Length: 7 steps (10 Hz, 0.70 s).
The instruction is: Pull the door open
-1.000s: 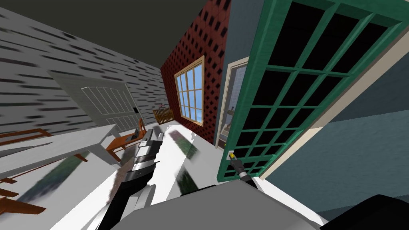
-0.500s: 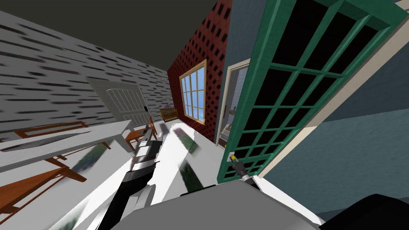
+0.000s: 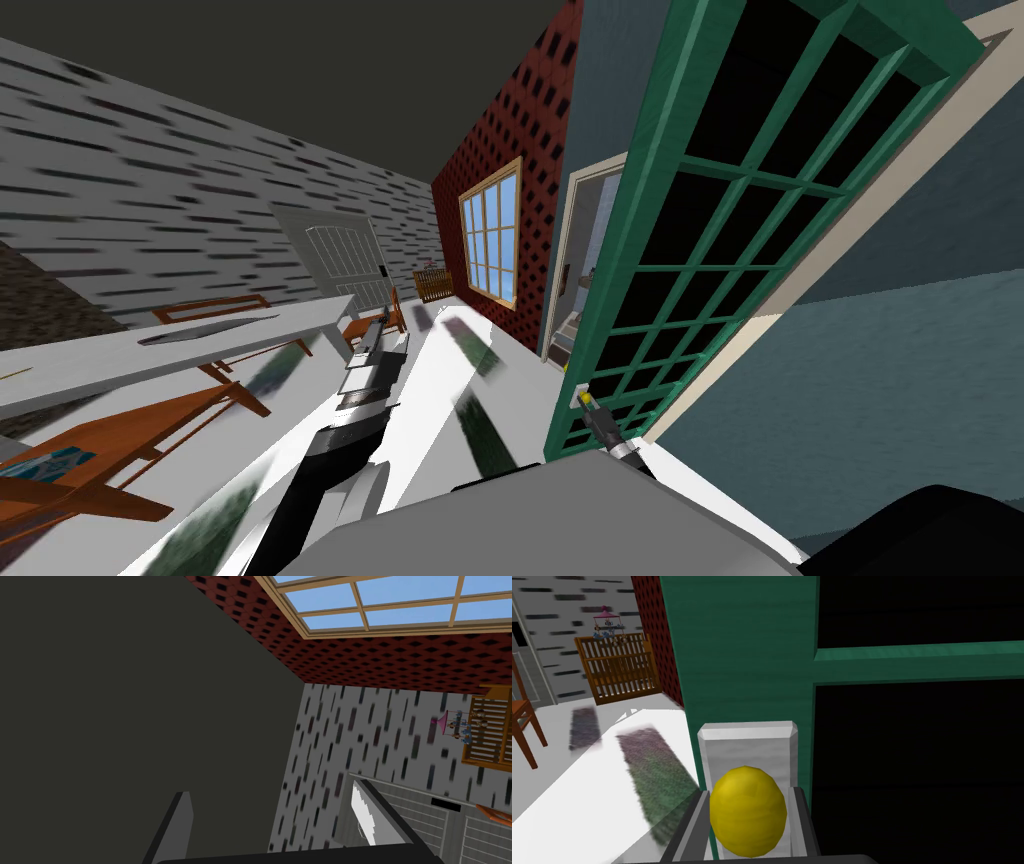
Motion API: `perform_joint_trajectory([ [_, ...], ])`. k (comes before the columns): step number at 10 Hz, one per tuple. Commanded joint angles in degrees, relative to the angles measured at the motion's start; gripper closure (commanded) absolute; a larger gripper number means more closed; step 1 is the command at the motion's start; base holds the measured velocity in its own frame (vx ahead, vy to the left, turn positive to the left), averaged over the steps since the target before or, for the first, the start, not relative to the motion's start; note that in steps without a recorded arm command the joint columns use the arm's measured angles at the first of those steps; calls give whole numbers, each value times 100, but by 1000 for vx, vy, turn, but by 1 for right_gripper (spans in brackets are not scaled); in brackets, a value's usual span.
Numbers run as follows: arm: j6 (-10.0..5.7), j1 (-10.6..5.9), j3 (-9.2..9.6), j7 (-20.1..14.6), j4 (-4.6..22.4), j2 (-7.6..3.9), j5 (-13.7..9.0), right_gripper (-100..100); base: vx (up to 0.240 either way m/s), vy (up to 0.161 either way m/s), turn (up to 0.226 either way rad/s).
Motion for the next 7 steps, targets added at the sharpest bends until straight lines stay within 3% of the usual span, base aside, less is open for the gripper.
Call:
perform_joint_trajectory([
  [1, -97, 13, 29, -48, 48, -23, 28, 100, -172, -53, 135],
  [7, -456, 61, 136, -253, 265, -126, 133, 100, -199, -53, 141],
])
